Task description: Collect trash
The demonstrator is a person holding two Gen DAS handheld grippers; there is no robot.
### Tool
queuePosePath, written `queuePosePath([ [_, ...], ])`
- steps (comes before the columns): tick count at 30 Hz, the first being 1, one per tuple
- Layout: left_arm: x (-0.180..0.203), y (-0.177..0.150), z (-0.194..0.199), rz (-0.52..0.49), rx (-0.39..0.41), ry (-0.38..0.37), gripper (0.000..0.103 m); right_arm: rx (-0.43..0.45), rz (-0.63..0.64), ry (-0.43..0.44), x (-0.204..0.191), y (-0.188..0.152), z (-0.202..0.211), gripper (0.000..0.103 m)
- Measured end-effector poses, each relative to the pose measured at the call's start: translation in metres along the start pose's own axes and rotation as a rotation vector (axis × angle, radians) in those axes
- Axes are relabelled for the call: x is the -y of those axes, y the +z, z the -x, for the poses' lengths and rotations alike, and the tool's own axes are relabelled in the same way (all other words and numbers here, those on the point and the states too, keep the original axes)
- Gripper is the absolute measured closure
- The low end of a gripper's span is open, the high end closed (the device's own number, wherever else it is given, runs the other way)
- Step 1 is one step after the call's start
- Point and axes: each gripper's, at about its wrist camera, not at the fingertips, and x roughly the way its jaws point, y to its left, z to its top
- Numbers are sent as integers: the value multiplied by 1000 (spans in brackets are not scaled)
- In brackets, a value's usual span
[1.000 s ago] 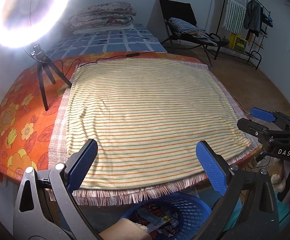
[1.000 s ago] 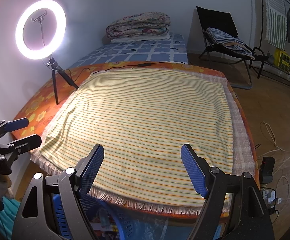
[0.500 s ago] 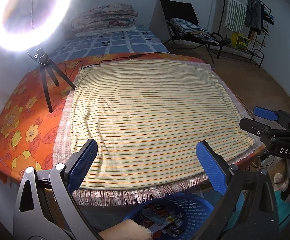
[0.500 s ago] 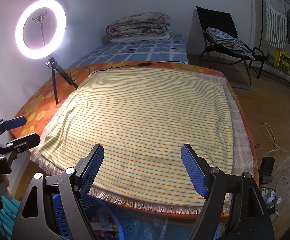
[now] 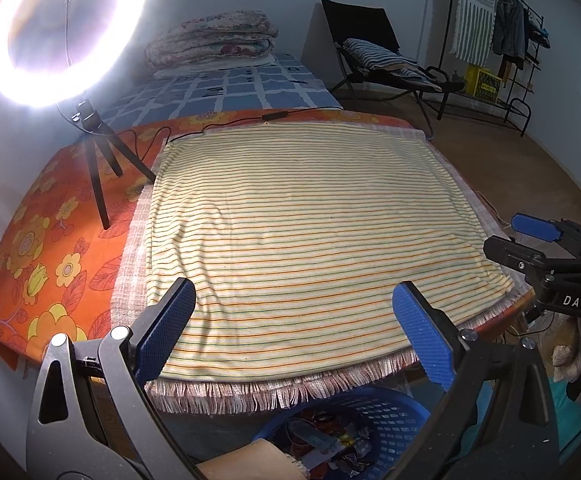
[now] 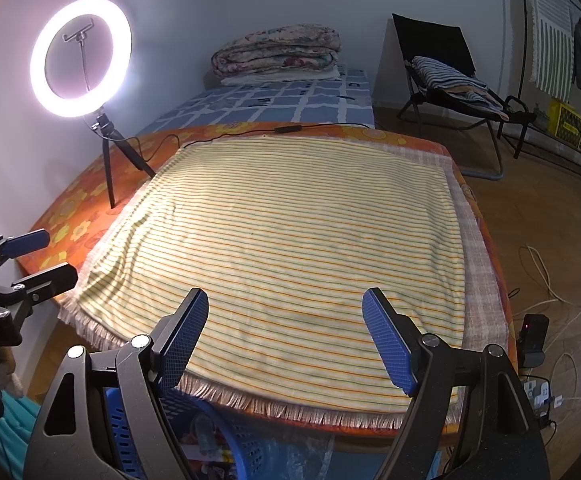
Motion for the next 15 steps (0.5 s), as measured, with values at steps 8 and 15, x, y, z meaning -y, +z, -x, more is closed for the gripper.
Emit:
queuePosePath([
  [8,-1,0,0,-2,2,2,2,0,0,-1,-2,0,0,24],
  [15,0,-1,0,-4,2,7,2,-3,-1,-4,1,-1,-1,24],
])
